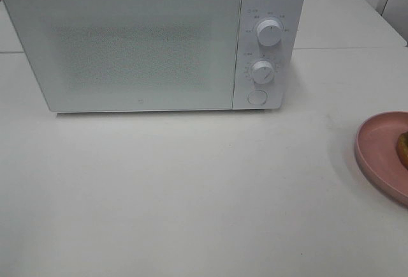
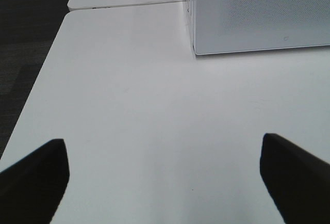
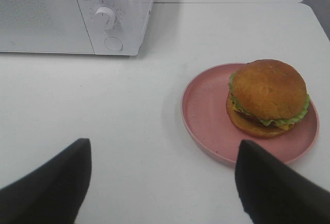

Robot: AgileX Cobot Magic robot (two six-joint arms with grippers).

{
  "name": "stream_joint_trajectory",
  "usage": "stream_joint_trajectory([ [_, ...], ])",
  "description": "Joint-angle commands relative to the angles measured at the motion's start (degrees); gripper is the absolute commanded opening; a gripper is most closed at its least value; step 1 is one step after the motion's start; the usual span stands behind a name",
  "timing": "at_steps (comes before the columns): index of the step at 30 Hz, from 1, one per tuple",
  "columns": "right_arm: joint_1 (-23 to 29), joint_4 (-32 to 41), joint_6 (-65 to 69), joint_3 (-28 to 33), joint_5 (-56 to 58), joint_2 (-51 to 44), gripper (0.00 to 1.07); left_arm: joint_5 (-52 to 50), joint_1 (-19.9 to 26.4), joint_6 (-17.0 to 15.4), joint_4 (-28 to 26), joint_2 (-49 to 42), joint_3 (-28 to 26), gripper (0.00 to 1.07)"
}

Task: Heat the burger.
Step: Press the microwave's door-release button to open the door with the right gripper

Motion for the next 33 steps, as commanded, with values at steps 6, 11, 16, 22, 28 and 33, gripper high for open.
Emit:
stream_joint_trajectory([
  [6,0.1,-0.1,0.2,0.2,-0.3,-1.4,0.75,-0.5,0.1,-0.3,-0.1,-1.0,0.2,0.93],
  [11,0.1,-0.1,0.2,0.2,-0.3,-1.4,0.75,-0.5,0.1,-0.3,-0.1,-1.0,0.2,0.93],
  [16,0.1,-0.1,0.2,0.2,-0.3,-1.4,0.75,-0.5,0.1,-0.3,-0.1,-1.0,0.2,0.93],
  [22,0.1,0.0,0.2,0.2,-0.4,-1.4,0.75,-0.5,0.1,-0.3,-0.1,-1.0,0.2,0.93],
  [28,0.1,0.6,0.2,-3.2,-1.9,1.7,0.75,-0.5,0.1,-0.3,-0.1,-1.0,0.2,0.93],
  [33,0.1,0.7,0.2,-4.1,-5.1,5.0,0.75,-0.5,0.1,-0.3,-0.1,-1.0,0.2,0.93],
])
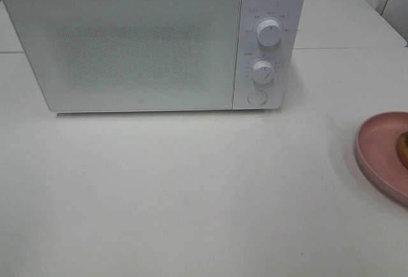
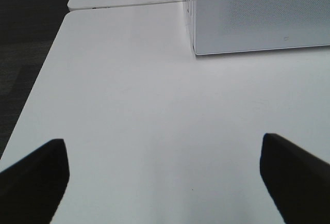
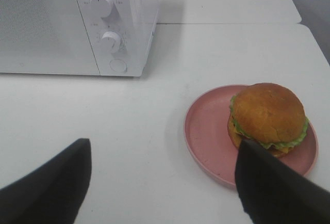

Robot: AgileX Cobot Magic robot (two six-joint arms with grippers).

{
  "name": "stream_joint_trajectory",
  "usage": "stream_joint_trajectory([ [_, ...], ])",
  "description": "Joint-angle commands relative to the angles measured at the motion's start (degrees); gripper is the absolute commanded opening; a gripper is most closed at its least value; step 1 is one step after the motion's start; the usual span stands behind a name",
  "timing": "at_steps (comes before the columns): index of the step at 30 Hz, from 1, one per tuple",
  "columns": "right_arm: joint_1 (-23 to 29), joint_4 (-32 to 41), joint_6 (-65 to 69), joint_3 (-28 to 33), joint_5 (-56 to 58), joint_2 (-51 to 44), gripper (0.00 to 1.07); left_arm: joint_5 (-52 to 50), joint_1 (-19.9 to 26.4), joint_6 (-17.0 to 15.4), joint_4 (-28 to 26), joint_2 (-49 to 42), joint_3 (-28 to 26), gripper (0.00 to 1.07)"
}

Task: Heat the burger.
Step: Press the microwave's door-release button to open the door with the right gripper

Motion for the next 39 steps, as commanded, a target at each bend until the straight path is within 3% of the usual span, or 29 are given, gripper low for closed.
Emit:
stream_joint_trajectory([
  [1,0.1,0.5,0.2,-0.9,-3.2,3.5,0.75,-0.5,0.1,-0.3,-0.1,-1.0,0.2,0.93],
  [39,0.1,0.5,-0.5,-0.9,-28.0,30.8,0.75,-0.5,0.1,-0.3,-0.1,-1.0,0.2,0.93],
])
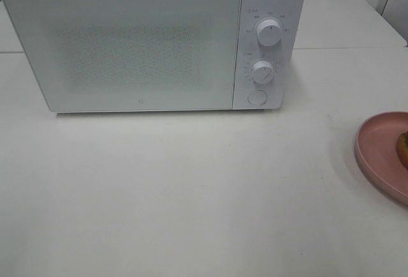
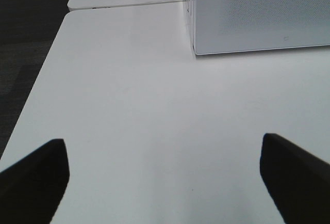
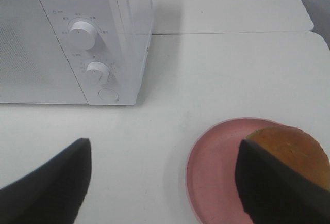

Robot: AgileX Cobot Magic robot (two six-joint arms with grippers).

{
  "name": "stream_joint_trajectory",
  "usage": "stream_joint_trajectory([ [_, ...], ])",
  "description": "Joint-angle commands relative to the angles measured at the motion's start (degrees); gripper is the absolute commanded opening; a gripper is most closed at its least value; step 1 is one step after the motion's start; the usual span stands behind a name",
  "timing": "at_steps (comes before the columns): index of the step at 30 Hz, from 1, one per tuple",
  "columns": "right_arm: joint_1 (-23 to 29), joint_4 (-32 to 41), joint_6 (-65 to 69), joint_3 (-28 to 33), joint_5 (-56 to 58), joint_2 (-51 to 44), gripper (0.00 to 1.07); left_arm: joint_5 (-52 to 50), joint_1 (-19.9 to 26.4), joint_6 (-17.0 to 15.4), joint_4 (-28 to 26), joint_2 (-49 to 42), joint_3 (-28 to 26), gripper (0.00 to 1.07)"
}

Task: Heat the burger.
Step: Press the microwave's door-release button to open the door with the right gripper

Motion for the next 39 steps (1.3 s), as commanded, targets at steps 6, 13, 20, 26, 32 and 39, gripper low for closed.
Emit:
stream_joint_trajectory([
  [6,0.1,0.1,-0.5,-0.4,-7.9,8.5,0.75,-0.5,0.1,-0.3,-0.1,-1.0,0.2,0.93],
  [13,0.1,0.1,-0.5,-0.4,-10.4,18.2,0.75,-0.5,0.1,-0.3,-0.1,-1.0,0.2,0.93],
  [20,0.1,0.1,-0.5,-0.5,-11.1,24.1,0.75,-0.5,0.1,-0.3,-0.1,-1.0,0.2,0.93],
  [26,0.1,0.1,-0.5,-0.5,-11.2,26.6,0.75,-0.5,0.1,-0.3,-0.1,-1.0,0.2,0.93],
  [32,0.1,-1.4,-0.5,-0.3,-13.5,27.0,0.75,-0.5,0.1,-0.3,-0.1,-1.0,0.2,0.93],
  [39,0.1,-2.0,-0.5,2.3,-20.7,28.8,0.75,-0.5,0.1,-0.3,-0.1,-1.0,0.2,0.93],
])
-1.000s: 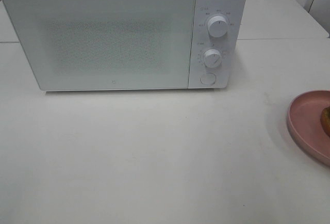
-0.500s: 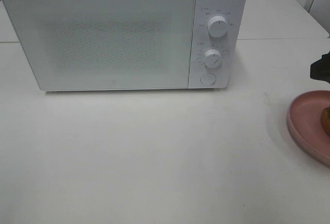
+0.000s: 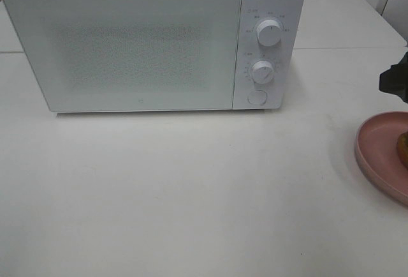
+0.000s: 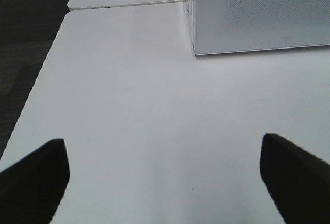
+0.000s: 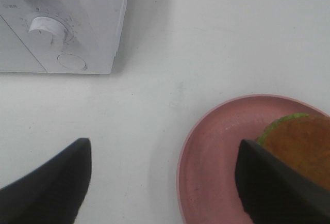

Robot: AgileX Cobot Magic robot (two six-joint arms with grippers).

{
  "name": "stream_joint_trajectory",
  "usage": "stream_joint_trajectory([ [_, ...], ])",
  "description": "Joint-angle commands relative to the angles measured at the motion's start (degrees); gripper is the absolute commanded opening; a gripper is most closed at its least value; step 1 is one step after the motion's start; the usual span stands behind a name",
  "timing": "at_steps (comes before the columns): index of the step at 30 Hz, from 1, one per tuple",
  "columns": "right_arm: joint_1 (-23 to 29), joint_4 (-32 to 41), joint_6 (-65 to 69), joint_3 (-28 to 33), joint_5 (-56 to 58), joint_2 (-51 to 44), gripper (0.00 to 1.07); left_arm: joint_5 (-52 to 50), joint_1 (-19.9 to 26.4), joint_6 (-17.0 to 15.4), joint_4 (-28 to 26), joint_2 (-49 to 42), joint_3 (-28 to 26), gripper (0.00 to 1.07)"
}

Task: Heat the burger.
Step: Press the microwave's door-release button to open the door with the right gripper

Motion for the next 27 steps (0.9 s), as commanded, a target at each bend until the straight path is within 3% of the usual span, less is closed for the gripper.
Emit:
stream_joint_trajectory([
  [1,0.1,-0.1,-0.5,3.0,-7.8,1.3,0.75,-0.5,0.1,-0.3,-0.1,-1.0,0.2,0.93],
  [9,0.1,0.2,0.1,7.7,-23.1,2.4,0.75,-0.5,0.1,-0.3,-0.1,-1.0,0.2,0.93],
  [20,0.1,0.1,0.5,12.4,-42.3,11.3,0.75,-0.5,0.1,-0.3,-0.1,-1.0,0.2,0.93],
  [22,3.2,1.1,-2.5,14.6,-50.9,13.9,0.75,-0.5,0.1,-0.3,-0.1,-1.0,0.2,0.93],
  [25,4.2,2.2,-3.8,14.9,-52.4,14.6,0.75,-0.5,0.1,-0.3,-0.1,-1.0,0.2,0.93],
  [27,7.8,6.9,-7.6,15.5,-55.9,17.1,0.75,-0.5,0.1,-0.3,-0.1,-1.0,0.2,0.93],
])
